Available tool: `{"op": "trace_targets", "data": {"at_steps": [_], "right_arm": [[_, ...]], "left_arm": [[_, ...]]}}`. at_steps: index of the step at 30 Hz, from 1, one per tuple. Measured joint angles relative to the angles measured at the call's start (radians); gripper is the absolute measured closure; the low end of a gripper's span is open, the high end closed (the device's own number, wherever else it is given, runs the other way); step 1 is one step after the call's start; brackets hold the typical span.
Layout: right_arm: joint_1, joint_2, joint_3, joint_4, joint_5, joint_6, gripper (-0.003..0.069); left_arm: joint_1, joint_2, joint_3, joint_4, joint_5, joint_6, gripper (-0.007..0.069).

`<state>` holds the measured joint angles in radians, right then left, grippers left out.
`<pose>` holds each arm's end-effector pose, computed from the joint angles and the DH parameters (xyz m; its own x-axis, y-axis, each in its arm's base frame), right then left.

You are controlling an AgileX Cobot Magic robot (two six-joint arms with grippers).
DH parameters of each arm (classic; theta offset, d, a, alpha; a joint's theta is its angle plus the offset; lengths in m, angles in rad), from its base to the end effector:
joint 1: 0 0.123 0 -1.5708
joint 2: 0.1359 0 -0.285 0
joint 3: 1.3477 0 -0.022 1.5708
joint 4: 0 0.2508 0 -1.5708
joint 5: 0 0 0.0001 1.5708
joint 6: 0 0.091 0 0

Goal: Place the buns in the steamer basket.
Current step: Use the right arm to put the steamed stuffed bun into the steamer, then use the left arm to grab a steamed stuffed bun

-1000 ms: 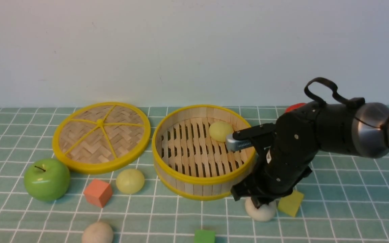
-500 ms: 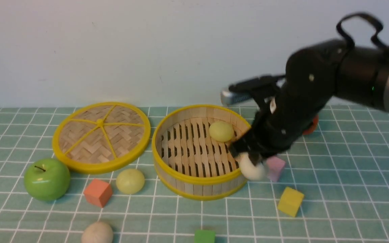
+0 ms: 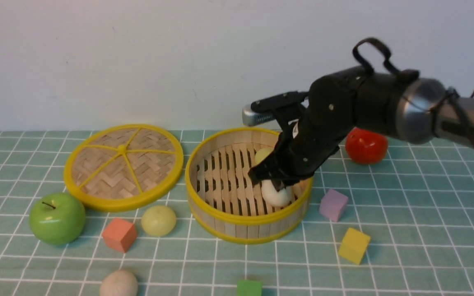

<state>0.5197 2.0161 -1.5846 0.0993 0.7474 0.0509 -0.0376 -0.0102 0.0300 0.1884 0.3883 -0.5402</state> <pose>0.3805 0.2248 0.2167 -0.8279 -0.3317 -0.4522 -0.4236 0.8984 0.1165 0.0525 0.0045 0.1694 -0.2782 -0.3463 -0.8959 -0.1385 0.9374 -0.3194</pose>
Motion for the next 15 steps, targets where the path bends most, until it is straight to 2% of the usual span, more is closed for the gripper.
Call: {"op": "trace_targets", "data": {"at_steps": [4, 5, 6, 9, 12, 15], "right_arm": [[0.0, 0.019, 0.0, 0.0, -0.003, 0.015, 0.0577], [0.0, 0.018, 0.0, 0.0, -0.005, 0.017, 0.0529], [0.0, 0.017, 0.0, 0.0, -0.005, 0.018, 0.0512], [0.0, -0.001, 0.0, 0.0, 0.005, 0.018, 0.0351], [0.0, -0.044, 0.0, -0.001, 0.043, 0.018, 0.0228], [0.0, -0.134, 0.0, -0.029, 0.116, 0.019, 0.0153]], "left_arm": [[0.0, 0.0, 0.0, 0.0, 0.0, 0.0, 0.0386], [0.0, 0.0, 0.0, 0.0, 0.0, 0.0, 0.0386], [0.0, 0.0, 0.0, 0.0, 0.0, 0.0, 0.0386], [0.0, 0.0, 0.0, 0.0, 0.0, 0.0, 0.0386], [0.0, 0.0, 0.0, 0.0, 0.0, 0.0, 0.0386], [0.0, 0.0, 0.0, 0.0, 0.0, 0.0, 0.0386]]}}
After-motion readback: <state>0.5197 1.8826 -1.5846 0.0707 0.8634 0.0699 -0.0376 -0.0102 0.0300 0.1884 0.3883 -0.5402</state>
